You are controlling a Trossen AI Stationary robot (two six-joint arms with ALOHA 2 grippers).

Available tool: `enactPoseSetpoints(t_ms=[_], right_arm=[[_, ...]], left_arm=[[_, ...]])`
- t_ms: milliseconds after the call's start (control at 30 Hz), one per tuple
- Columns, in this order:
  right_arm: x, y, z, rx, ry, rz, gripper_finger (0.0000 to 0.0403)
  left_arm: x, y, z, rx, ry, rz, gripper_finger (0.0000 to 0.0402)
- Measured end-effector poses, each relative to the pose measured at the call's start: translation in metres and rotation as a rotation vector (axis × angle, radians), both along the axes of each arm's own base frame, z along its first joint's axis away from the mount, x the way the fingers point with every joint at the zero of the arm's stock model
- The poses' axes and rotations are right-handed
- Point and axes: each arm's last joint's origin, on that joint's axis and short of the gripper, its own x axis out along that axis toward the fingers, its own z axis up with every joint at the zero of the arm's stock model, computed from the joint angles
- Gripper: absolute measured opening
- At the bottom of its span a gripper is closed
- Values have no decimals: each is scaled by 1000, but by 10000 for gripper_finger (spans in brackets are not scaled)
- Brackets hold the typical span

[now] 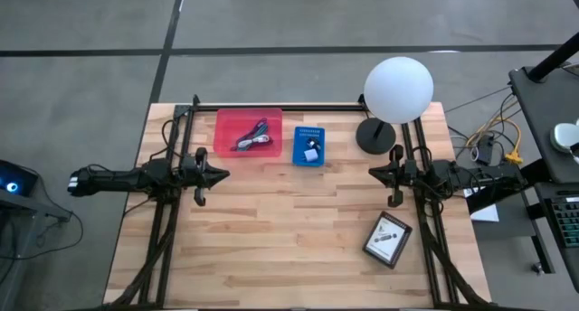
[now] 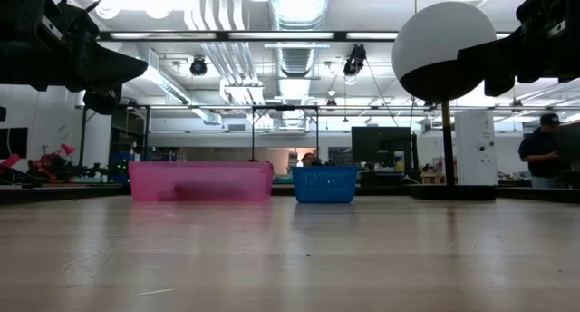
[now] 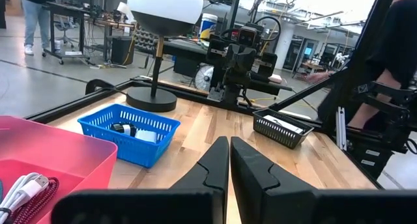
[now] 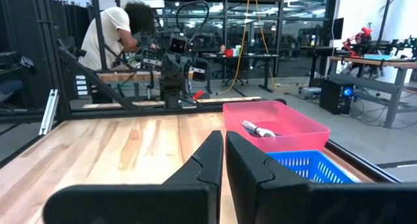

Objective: Pick and place items into bin
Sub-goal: Return to Home Position

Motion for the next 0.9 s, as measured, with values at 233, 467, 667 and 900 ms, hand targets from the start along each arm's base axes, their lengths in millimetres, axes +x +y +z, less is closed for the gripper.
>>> enactPoseSetpoints(t_ms=[233, 467, 667, 900], right_arm=[[0, 0, 0, 0, 0, 0, 9], [0, 0, 0, 2, 0, 0, 9], [0, 0, 0, 9, -1, 1, 9], [0, 0, 0, 11, -2, 1, 9]], left_arm=[[0, 0, 0, 0, 0, 1, 0], [0, 0, 0, 0, 0, 0, 0], [0, 0, 0, 0, 0, 0, 0], [0, 0, 0, 0, 0, 0, 0]])
